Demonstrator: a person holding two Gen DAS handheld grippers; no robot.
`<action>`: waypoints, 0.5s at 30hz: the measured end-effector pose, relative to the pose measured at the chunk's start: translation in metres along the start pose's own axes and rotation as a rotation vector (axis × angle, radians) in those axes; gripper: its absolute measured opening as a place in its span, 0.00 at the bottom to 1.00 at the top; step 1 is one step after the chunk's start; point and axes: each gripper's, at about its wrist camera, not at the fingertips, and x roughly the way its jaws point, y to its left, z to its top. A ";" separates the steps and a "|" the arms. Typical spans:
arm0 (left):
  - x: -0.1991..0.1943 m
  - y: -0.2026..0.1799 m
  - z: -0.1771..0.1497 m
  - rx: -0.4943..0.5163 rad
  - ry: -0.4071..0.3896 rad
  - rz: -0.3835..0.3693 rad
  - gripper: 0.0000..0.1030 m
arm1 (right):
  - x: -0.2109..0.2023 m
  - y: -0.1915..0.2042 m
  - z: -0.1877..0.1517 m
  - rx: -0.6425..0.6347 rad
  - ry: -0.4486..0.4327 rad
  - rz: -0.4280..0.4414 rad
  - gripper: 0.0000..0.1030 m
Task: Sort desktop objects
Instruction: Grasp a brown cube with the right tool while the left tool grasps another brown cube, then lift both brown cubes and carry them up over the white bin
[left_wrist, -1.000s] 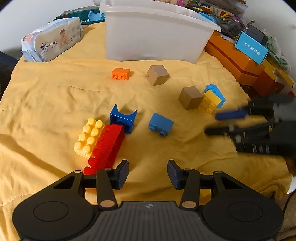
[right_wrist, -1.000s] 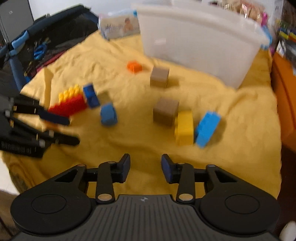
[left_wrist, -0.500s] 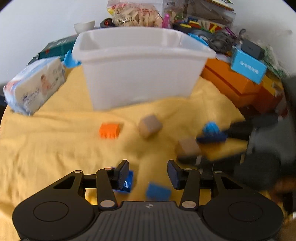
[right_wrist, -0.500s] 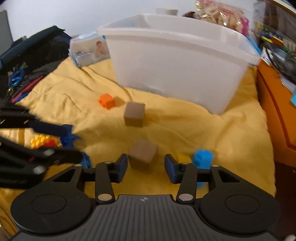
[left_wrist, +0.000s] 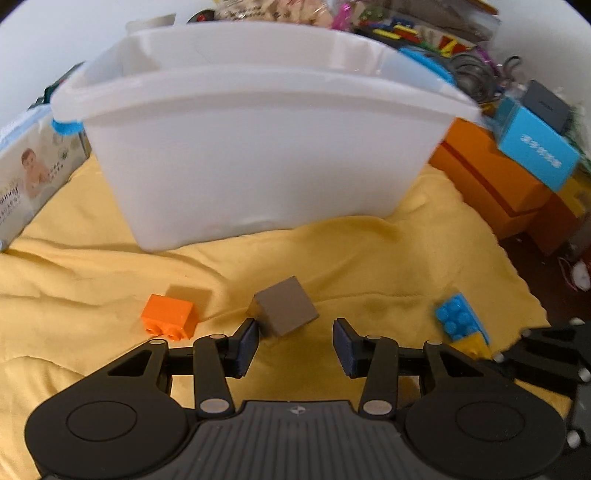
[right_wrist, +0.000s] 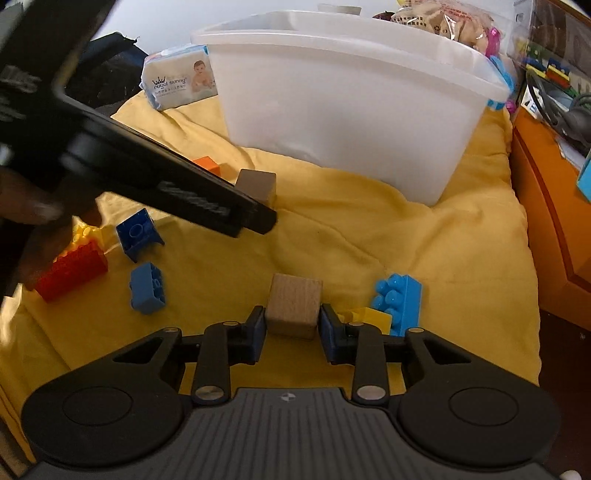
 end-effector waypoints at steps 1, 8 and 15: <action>0.002 0.001 0.000 -0.005 -0.005 0.002 0.47 | 0.000 0.001 0.000 -0.007 0.000 0.000 0.33; -0.004 0.009 -0.002 0.048 0.013 -0.017 0.34 | 0.009 0.006 0.003 -0.041 -0.007 -0.011 0.32; -0.039 0.004 -0.036 0.091 0.056 -0.086 0.34 | 0.003 0.006 0.000 -0.046 -0.004 0.014 0.32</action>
